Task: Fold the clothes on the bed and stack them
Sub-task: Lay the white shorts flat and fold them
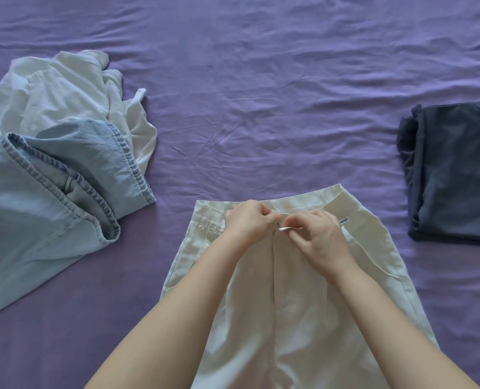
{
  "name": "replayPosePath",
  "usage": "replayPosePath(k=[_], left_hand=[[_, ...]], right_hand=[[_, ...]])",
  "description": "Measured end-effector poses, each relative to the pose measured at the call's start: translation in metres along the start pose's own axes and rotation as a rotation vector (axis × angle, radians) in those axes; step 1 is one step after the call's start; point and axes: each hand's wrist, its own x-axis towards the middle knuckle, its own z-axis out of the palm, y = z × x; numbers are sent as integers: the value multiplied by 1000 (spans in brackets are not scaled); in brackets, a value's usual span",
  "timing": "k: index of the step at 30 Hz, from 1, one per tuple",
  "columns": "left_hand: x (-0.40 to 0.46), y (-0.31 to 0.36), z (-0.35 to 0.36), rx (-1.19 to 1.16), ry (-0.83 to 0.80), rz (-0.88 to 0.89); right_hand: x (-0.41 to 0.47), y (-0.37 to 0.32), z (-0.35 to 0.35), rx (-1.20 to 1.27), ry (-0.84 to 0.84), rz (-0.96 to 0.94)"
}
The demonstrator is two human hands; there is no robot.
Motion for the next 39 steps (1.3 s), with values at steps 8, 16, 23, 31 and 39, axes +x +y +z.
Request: replayPosePath(k=[8,16,23,31,39], left_hand=[[3,5,2,-100,11,-116],[0,-3,-7,-124,-56,-3],[5,-22,-2,64,15,226],[5,-26,5,-14,77,224],[2,-29,7,-13,56,283]], right_hand=[[7,-5,5,-148,33,42],[7,-10,10,-260,24,6],[14,-1,4,-130,-168,-3],[16,7,-3,-54,-180,-78],[22,7,-9,67,-237,17]])
